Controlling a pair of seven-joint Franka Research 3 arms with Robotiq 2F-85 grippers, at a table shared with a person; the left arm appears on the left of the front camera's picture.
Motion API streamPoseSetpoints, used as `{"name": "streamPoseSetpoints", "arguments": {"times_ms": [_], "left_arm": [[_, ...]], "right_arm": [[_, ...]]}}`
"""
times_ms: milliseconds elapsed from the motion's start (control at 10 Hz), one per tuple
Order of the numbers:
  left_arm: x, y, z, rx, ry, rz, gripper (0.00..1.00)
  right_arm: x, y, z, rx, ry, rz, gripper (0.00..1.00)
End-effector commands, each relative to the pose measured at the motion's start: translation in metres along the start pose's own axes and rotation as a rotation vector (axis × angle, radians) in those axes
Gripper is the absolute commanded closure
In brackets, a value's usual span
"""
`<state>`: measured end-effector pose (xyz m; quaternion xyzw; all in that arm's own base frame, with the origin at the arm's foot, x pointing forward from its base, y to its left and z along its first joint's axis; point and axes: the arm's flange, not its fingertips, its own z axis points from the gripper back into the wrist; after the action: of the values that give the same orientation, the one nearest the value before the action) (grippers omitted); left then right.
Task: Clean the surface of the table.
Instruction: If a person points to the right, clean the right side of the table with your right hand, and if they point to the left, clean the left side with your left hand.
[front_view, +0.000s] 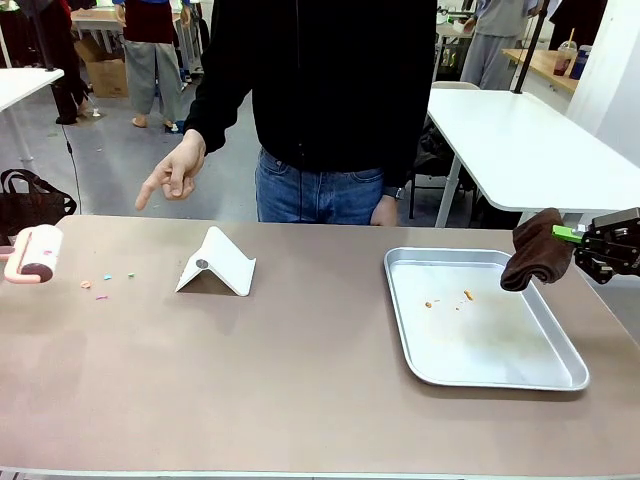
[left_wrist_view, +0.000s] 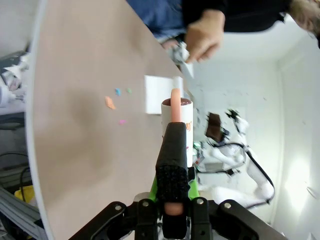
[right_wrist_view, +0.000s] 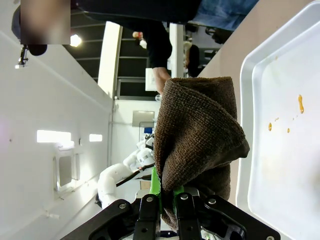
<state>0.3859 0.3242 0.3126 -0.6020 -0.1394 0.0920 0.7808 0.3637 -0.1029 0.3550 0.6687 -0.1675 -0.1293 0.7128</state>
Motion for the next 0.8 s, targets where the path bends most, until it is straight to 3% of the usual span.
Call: {"name": "streamPoseSetpoints", "arguments": {"times_ms": [0,700], "left_arm": [[-0.009,-0.011,-0.013,0.072,-0.093,0.032,0.77],[-0.007,0.004,-0.028,0.244,-0.093,0.029,0.77]], "right_arm": [[0.0,0.004,0.001,0.003,0.0,-0.004,1.0],[0.0,0.004,0.001,0.003,0.0,-0.004,1.0]]}}
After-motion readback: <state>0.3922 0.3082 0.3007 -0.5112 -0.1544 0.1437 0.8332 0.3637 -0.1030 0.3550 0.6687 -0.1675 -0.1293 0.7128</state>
